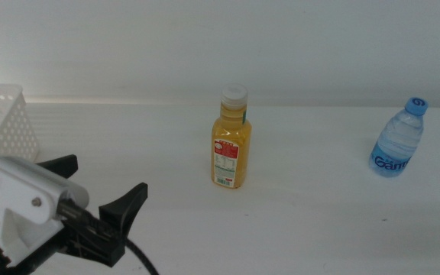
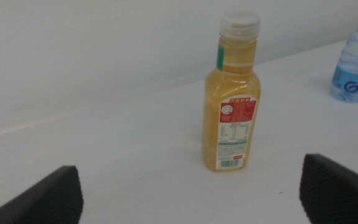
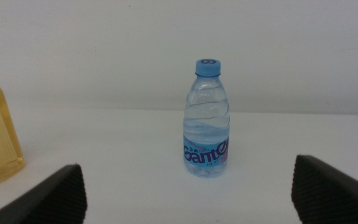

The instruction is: Use arms to grab the bottles and put them into the dustbin to the left of the table.

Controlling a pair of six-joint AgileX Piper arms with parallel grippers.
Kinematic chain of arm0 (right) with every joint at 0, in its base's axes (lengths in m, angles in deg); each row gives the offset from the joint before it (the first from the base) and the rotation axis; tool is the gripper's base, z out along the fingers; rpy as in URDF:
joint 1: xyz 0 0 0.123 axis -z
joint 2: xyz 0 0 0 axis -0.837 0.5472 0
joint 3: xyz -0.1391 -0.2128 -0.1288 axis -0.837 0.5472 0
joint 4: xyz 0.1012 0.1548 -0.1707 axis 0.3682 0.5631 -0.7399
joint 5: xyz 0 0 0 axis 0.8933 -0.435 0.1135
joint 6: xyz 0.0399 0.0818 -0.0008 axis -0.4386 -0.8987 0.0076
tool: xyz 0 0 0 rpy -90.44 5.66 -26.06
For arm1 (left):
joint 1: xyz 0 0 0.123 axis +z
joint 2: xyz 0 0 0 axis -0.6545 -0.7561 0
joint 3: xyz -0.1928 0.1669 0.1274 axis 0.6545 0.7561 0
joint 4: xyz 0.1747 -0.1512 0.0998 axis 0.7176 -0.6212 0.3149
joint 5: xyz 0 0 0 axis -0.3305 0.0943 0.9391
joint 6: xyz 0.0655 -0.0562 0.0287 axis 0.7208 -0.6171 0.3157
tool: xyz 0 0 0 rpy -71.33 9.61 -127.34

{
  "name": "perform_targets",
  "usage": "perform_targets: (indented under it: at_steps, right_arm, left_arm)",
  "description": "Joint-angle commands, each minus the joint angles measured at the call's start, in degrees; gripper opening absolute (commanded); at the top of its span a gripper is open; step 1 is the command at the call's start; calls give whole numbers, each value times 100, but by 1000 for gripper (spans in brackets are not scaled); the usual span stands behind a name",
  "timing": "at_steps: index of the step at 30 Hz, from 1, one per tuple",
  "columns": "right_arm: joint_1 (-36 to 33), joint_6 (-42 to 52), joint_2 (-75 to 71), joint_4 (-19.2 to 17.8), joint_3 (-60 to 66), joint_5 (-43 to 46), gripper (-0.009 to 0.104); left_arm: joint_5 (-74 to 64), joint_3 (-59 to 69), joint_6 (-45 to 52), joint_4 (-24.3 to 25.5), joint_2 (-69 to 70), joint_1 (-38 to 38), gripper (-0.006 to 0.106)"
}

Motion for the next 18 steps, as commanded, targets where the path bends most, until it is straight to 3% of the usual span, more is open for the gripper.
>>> perform_targets:
  at_steps: [1,18]
  right_arm:
    - [37,5,-176,-26,243,49,88]
    - [37,5,-176,-26,243,49,88]
  left_arm:
    - [192,24,-148,-147,-174,-50,94]
    - [3921,-209,-1215,-190,-3838,-978,94]
